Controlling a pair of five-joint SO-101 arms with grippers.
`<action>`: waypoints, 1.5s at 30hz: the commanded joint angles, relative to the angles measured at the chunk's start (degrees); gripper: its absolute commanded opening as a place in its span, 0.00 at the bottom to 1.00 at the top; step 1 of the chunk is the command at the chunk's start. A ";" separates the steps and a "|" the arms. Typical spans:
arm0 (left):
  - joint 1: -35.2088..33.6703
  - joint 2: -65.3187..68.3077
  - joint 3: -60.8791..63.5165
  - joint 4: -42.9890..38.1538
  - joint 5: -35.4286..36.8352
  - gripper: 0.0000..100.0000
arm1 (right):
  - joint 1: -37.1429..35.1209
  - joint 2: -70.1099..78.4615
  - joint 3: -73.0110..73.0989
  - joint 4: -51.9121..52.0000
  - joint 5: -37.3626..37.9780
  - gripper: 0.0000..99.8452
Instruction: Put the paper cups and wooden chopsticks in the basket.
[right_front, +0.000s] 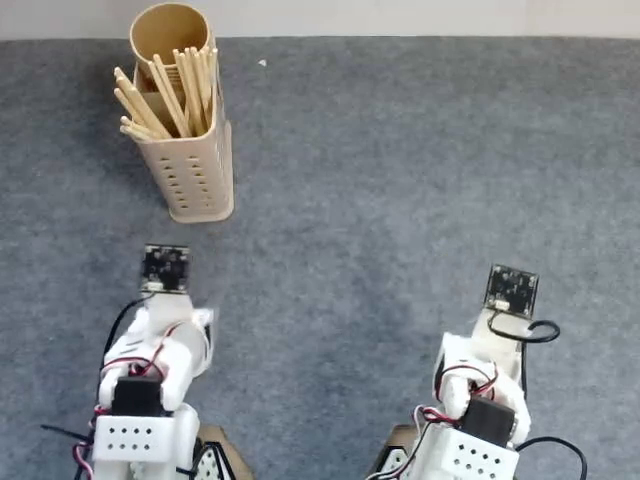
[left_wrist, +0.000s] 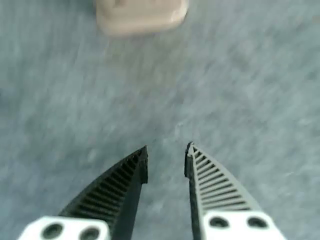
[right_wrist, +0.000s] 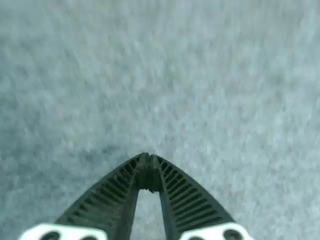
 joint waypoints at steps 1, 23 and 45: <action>-7.52 -0.48 1.36 4.66 0.09 0.14 | 1.01 -0.66 8.22 1.89 -0.53 0.01; -10.77 -0.84 1.36 7.47 0.35 0.14 | 1.01 -0.66 8.22 1.89 -0.53 0.01; -10.77 -0.84 1.36 7.47 0.35 0.14 | 1.01 -0.66 8.22 1.89 -0.53 0.01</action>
